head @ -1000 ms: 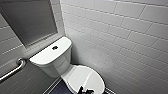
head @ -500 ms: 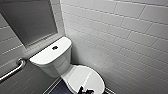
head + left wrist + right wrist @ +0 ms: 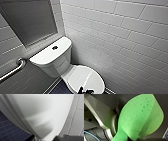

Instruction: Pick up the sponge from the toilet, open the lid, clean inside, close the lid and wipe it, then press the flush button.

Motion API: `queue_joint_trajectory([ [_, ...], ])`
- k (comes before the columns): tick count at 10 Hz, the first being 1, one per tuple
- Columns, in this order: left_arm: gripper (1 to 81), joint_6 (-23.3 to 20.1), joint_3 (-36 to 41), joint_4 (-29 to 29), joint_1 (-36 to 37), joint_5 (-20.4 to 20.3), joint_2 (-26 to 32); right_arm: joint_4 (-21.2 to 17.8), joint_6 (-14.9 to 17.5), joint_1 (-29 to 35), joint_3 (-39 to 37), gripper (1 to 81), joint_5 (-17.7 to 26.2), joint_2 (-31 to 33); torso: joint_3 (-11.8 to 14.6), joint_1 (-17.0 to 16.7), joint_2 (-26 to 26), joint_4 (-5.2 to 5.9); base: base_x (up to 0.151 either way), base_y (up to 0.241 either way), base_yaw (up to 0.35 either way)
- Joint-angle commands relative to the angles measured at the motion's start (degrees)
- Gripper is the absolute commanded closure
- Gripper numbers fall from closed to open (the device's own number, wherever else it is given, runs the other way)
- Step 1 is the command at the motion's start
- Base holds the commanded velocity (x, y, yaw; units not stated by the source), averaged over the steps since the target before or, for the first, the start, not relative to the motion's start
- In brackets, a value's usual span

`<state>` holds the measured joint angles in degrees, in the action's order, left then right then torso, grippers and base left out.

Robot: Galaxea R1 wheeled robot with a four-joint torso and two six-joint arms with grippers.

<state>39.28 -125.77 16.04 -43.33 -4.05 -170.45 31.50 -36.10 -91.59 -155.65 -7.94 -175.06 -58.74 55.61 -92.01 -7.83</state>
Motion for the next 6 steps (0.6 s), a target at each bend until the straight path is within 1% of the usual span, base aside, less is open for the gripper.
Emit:
queue_joint_trajectory([
  [1, 1.0, -0.61, 2.81, -3.56, 9.79, -5.00, -0.86, -0.21, -0.11, 0.39, 0.01, 81.1, 1.96, 0.21, 0.00, 0.00, 0.00, 0.00, 0.000, 0.000, 0.000],
  [2, 1.0, -0.61, 3.51, -4.09, 9.88, -6.58, -0.34, -0.21, -0.11, 0.39, 0.01, 81.1, 1.96, 0.21, 0.00, 0.00, 0.00, 0.00, 0.000, 0.000, 0.000],
  [4, 1.0, -0.61, 6.05, -4.62, 9.88, -8.07, 1.24, -0.30, -0.11, 0.39, 0.01, 81.1, 1.96, 0.30, 0.00, 0.00, 0.00, 0.00, 0.000, 0.000, 0.000],
  [6, 1.0, -0.52, 9.93, -4.62, 9.88, -10.28, 3.80, -0.30, -0.12, 0.39, 0.01, 81.1, 1.96, 0.30, 0.00, 0.00, 0.00, 0.00, 0.000, 0.000, 0.000],
])
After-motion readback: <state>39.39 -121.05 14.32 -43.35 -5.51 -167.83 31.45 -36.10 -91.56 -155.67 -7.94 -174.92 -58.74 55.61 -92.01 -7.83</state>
